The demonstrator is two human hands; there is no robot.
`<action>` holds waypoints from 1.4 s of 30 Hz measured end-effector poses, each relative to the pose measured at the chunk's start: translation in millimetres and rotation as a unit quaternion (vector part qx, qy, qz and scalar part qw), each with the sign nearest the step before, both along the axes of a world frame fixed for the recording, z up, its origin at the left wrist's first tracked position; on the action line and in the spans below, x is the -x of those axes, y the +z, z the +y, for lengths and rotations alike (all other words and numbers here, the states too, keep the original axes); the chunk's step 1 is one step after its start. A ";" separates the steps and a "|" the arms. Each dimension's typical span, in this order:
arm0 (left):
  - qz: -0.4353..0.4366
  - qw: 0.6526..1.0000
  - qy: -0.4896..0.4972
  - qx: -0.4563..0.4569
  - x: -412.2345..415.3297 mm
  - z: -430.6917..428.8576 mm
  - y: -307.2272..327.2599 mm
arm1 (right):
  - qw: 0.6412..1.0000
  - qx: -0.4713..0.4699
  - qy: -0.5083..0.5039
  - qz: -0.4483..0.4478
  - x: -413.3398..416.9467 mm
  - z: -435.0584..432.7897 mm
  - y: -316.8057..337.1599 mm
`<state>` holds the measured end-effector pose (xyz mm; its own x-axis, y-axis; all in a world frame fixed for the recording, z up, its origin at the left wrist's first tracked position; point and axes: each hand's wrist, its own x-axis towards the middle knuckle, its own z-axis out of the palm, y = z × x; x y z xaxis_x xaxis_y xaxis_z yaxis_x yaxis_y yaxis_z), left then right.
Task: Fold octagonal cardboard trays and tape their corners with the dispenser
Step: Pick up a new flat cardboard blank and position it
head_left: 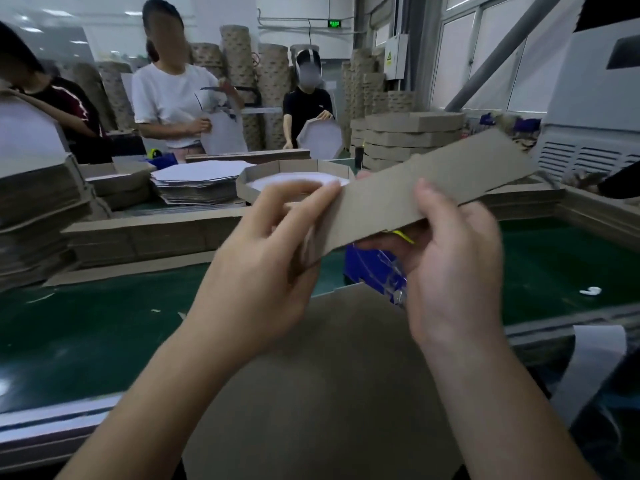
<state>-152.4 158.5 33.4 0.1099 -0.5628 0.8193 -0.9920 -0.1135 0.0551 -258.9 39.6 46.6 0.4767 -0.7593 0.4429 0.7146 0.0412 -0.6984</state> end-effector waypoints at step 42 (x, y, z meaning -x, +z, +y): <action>0.022 0.990 0.137 0.024 23.2 -34.4 -74.1 | 0.948 -0.026 -0.079 0.309 73.5 -66.1 -75.3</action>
<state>-175.6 124.1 -40.7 0.2893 -0.4680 0.8350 -0.9206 -0.3750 0.1088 -332.4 -26.5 -28.7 0.5116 -0.8557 0.0771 0.1709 0.0134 -0.9852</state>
